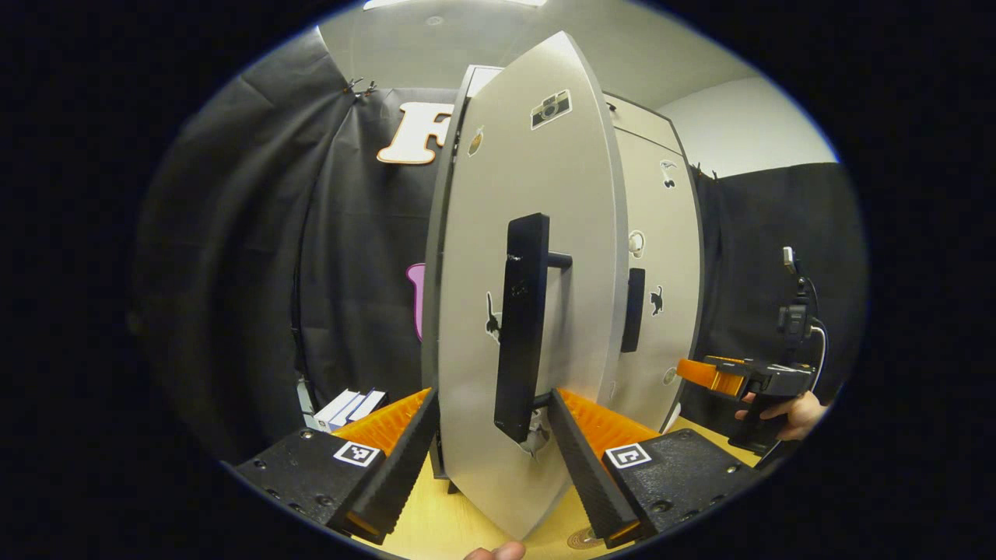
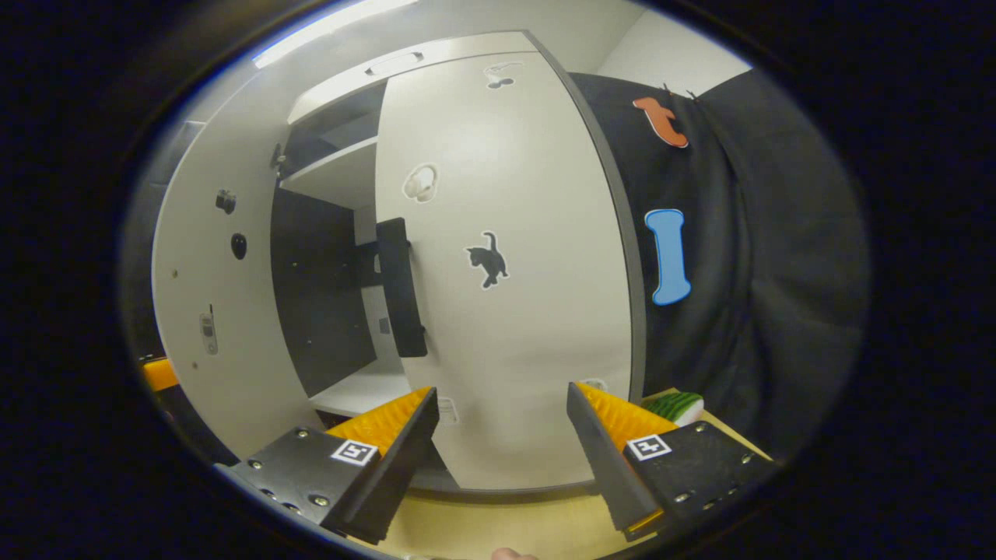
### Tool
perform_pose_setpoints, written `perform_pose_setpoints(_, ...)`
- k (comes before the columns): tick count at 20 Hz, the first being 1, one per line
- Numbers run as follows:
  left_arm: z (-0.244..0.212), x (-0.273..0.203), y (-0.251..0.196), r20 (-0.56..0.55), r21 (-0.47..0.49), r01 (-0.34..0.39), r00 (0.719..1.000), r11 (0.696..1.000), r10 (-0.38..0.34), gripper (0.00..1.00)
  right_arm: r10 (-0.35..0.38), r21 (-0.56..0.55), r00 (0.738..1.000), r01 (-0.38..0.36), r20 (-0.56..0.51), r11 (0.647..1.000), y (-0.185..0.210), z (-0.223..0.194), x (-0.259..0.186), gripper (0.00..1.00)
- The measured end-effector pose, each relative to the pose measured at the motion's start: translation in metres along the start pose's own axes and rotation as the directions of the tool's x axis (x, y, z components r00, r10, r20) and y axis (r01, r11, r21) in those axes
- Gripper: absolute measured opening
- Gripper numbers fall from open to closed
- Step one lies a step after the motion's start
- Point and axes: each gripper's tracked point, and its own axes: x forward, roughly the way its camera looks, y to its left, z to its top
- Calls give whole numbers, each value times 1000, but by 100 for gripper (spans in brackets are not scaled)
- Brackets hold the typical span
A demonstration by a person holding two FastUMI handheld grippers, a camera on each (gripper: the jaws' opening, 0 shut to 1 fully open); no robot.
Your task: Grasp the bottle in the cabinet with the left hand and place it on the coaster, then close the right door with the right hand and the left door with the left hand.
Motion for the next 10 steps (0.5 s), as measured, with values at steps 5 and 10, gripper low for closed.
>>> perform_pose_setpoints(5,-1,24,-23,16,77,-10,1000,997,8,95,1,-50,1000,-1,3,999,-11,0,-11,100)
perform_pose_setpoints(10,-5,54,-49,14,65,7,1000,998,-8,94,-22,-109,1000,24,16,994,-28,4,-22,100)
